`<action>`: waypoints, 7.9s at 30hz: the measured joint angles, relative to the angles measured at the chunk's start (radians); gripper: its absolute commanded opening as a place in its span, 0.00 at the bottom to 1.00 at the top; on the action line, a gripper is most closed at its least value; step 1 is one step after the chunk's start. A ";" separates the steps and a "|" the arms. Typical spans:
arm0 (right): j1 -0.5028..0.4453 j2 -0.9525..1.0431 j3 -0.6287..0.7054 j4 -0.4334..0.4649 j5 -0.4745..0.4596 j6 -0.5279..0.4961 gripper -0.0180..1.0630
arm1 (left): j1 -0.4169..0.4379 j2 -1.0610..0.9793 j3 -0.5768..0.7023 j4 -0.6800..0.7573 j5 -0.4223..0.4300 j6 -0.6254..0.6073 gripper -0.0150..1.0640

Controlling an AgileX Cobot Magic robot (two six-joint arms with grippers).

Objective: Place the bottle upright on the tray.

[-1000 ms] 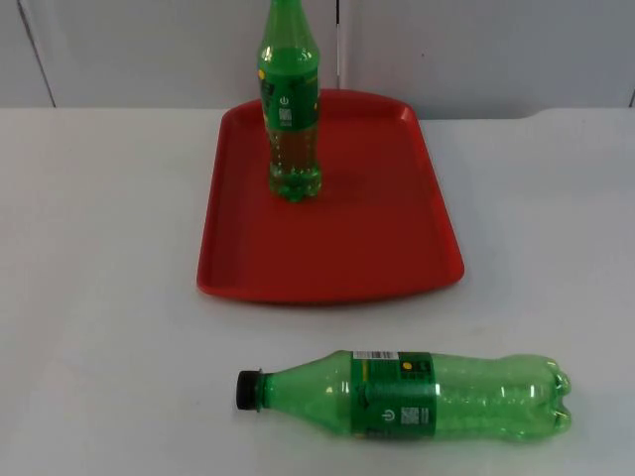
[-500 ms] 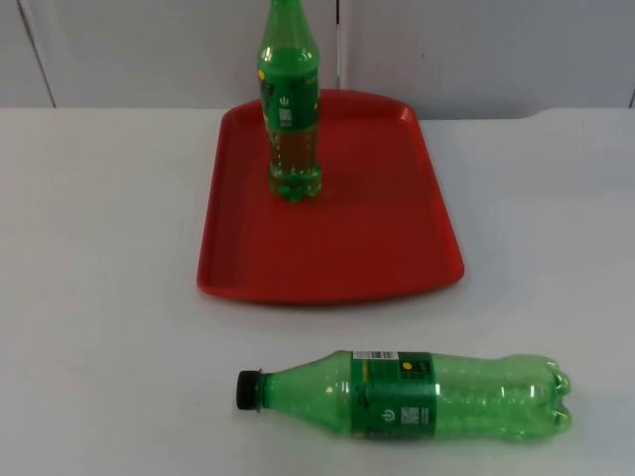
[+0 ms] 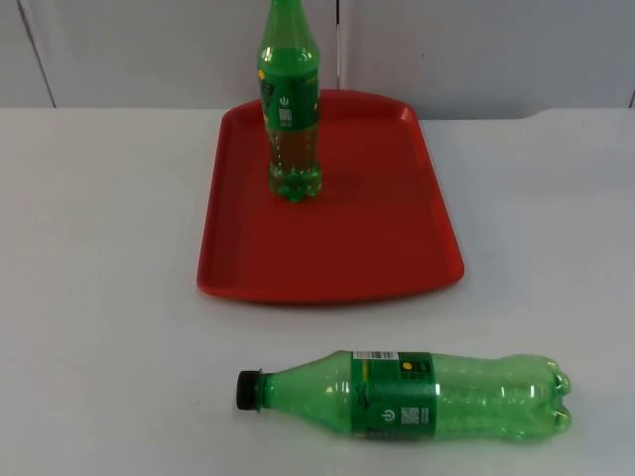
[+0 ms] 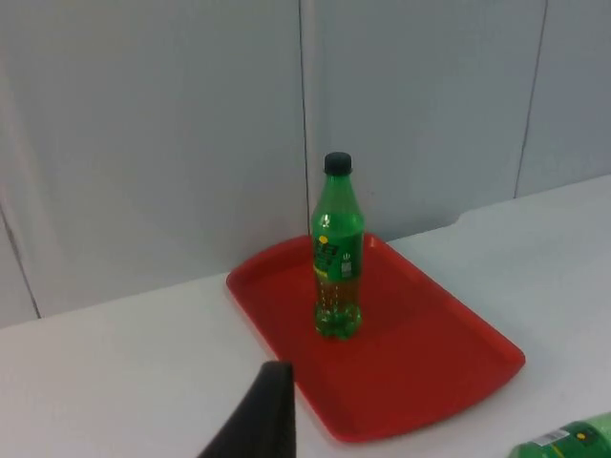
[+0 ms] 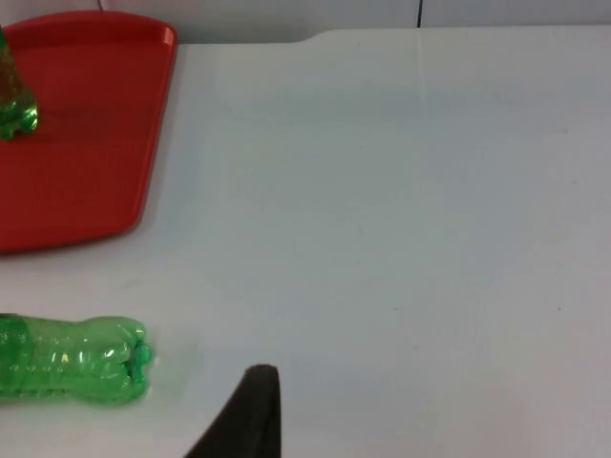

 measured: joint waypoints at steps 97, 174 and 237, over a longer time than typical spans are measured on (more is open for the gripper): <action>0.000 0.269 -0.165 0.020 0.000 -0.014 0.99 | 0.000 -0.004 0.245 0.000 0.081 0.002 0.99; 0.619 1.921 -1.131 0.191 0.130 -0.796 0.98 | 0.000 -0.004 0.245 0.002 0.081 0.002 0.99; 0.759 2.207 -0.900 0.073 -0.327 -0.826 0.93 | 0.000 -0.004 0.245 0.006 0.081 0.002 0.99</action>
